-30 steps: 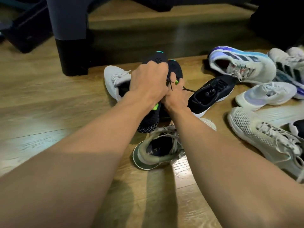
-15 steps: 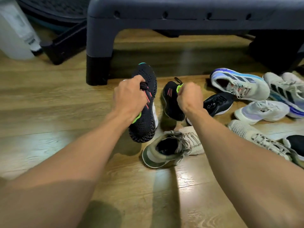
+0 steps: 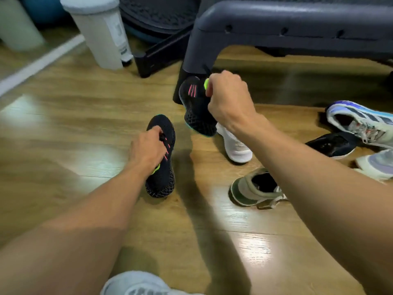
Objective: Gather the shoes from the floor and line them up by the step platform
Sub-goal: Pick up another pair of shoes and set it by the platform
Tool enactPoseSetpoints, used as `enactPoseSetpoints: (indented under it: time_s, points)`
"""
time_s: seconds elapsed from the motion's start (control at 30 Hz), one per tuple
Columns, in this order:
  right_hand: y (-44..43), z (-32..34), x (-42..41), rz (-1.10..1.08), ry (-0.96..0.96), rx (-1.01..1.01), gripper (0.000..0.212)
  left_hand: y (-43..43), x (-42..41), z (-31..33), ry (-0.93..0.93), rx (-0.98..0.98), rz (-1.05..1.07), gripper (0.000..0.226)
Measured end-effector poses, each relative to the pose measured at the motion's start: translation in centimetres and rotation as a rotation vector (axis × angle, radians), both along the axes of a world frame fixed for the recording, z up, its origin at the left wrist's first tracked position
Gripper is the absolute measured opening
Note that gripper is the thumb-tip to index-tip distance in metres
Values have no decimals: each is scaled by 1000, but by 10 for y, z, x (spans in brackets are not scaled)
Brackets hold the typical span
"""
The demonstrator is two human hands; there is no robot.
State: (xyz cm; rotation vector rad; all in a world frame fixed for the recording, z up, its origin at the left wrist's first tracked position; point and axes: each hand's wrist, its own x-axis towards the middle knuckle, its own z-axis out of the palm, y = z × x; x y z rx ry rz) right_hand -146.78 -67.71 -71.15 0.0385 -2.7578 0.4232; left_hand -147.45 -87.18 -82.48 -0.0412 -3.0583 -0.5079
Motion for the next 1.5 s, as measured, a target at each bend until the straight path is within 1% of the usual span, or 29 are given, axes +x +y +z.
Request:
enactPoseSetpoints:
  time_s: [0.07, 0.17, 0.27, 0.33, 0.4, 0.43, 0.5, 0.53, 0.57, 0.63, 0.7, 0.77, 0.83, 0.87, 0.9, 0.93, 0.97, 1.03, 1.07, 1.1, 1.13, 1.17, 1.2, 1.27, 1.33, 1.37, 1.43, 1.5]
  points:
    - [-27, -17, 7, 114, -32, 103, 26, -18, 8, -10, -17, -66, 28, 34]
    - [-61, -54, 21, 264, -136, 211, 29, -42, 20, -22, -58, -151, 46, 25]
    - [-81, -90, 36, 322, -254, 248, 29, -56, 30, -31, -176, -184, 36, 27]
    - [-88, -112, 49, 341, -333, 241, 32, -59, 34, -35, -232, -190, -15, 29]
    - [-94, -129, 60, 348, -405, 196, 34, -61, 37, -32, -182, -209, -43, 31]
    - [-97, -135, 65, 344, -426, 169, 34, -62, 39, -31, -92, -240, -72, 34]
    - [-100, -146, 69, 356, -430, 151, 33, -67, 47, -31, 125, -313, -198, 40]
    - [-100, -150, 69, 374, -433, 162, 34, -69, 54, -32, 203, -320, -273, 40]
    - [-100, -152, 69, 386, -449, 169, 35, -71, 62, -34, 222, -323, -329, 40]
    - [-99, -157, 66, 387, -498, 170, 37, -76, 76, -38, 177, -367, -362, 49]
    - [-97, -158, 58, 393, -537, 150, 32, -82, 86, -38, 180, -405, -362, 55]
    - [-95, -153, 48, 400, -586, 85, 28, -92, 97, -38, 158, -426, -329, 55]
    - [-92, -146, 39, 397, -633, 7, 26, -104, 110, -43, 33, -424, -301, 51]
    - [-90, -143, 37, 395, -655, -20, 26, -110, 115, -46, -67, -341, -267, 43]
    - [-87, -141, 35, 392, -675, -39, 27, -115, 120, -47, -158, -163, -204, 33]
    - [-84, -139, 35, 386, -690, -56, 30, -119, 121, -43, -236, 84, -102, 22]
    - [-81, -138, 36, 376, -696, -76, 32, -123, 117, -38, -277, 374, 47, 14]
    - [-77, -135, 37, 351, -677, -164, 34, -135, 100, -24, -254, 936, 375, 10]
    - [-76, -133, 38, 328, -670, -241, 34, -141, 92, -15, -213, 1166, 517, 12]
    - [-76, -131, 38, 300, -666, -322, 35, -148, 84, -6, -149, 1351, 653, 14]
    - [-77, -130, 38, 276, -665, -380, 37, -156, 78, 1, -71, 1473, 778, 16]
    - [-77, -129, 39, 259, -664, -402, 38, -163, 74, 6, 4, 1526, 880, 19]
    - [-78, -130, 40, 251, -659, -392, 38, -170, 73, 10, 59, 1529, 947, 21]
    - [-83, -134, 45, 247, -629, -329, 38, -177, 75, 11, 117, 1498, 992, 23]
    - [-87, -139, 51, 253, -614, -275, 37, -173, 75, 11, 110, 1450, 967, 24]
    - [-89, -142, 53, 263, -614, -242, 37, -167, 73, 10, 98, 1384, 923, 25]
    - [-92, -144, 56, 283, -612, -166, 35, -149, 69, 10, 65, 1131, 743, 26]
    - [-95, -142, 54, 280, -601, -143, 35, -127, 70, 7, -17, 812, 449, 33]
